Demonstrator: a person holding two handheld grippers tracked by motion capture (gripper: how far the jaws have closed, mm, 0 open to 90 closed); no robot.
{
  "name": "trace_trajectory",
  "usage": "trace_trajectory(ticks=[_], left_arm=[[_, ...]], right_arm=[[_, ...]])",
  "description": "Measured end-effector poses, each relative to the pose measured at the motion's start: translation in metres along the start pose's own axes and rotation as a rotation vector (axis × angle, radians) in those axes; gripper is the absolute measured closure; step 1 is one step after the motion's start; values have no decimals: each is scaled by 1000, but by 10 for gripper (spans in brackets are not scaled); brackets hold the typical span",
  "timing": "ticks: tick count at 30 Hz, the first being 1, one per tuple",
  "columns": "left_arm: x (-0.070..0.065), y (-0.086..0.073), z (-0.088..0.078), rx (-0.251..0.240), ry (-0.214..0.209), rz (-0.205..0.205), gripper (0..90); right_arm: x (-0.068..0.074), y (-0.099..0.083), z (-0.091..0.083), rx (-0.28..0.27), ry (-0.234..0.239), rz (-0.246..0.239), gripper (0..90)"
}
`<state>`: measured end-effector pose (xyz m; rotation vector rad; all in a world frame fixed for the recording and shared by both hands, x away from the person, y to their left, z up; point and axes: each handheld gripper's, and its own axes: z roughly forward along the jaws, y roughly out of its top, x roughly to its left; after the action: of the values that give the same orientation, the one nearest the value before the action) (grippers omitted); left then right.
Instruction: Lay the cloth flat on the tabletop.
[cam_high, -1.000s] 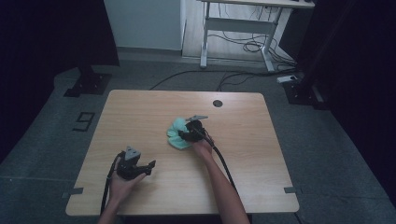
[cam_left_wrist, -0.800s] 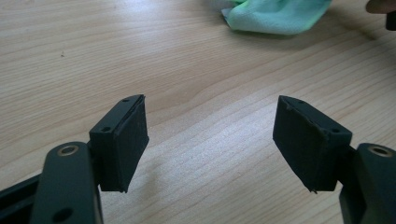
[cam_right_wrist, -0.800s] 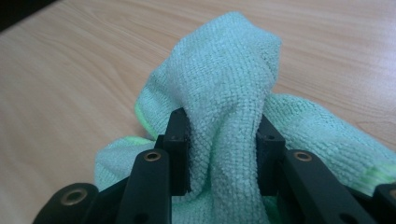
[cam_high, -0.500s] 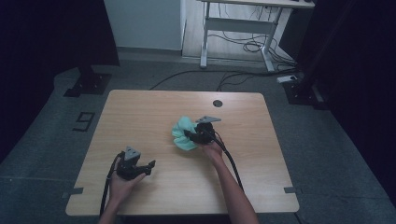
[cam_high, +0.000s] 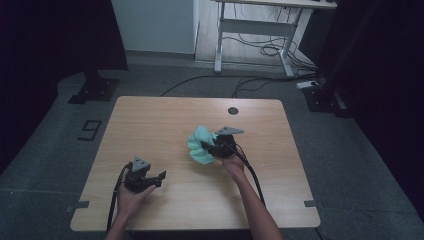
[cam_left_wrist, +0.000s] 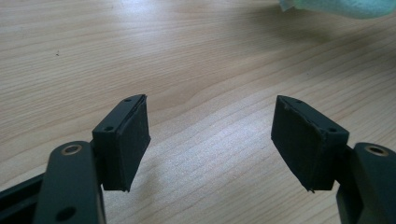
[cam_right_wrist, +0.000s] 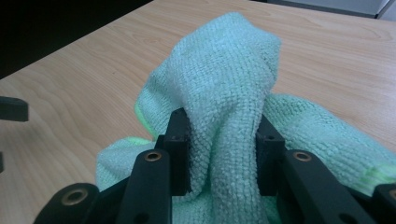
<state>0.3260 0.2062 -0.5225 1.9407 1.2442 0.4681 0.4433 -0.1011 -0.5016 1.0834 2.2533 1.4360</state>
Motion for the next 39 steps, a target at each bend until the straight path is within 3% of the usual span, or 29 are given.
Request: trace_trajectory(ticks=[12, 19, 24, 28, 36, 37, 38, 39], left_arm=[[-5, -1, 2, 9, -14, 13, 293], [-13, -2, 6, 24, -23, 30, 295], [-16, -3, 8, 38, -37, 29, 305], [-21, -3, 9, 45, -52, 31, 311], [-32, -2, 12, 54, -77, 58, 320], [-35, -2, 12, 58, -82, 65, 321], [-35, -2, 12, 58, -82, 65, 321], [-35, -2, 13, 58, -85, 65, 321]], right_arm=[[12, -26, -37, -21, 29, -8, 658], [20, -60, -53, 10, 52, -11, 657], [26, -78, -56, 48, 61, -27, 655], [31, -91, -58, 60, 95, -9, 651], [37, -94, -53, 92, 123, -25, 617], [40, -95, -53, 80, 106, -38, 540], [40, -95, -53, 80, 106, -38, 540], [41, -95, -54, 75, 101, -34, 483]])
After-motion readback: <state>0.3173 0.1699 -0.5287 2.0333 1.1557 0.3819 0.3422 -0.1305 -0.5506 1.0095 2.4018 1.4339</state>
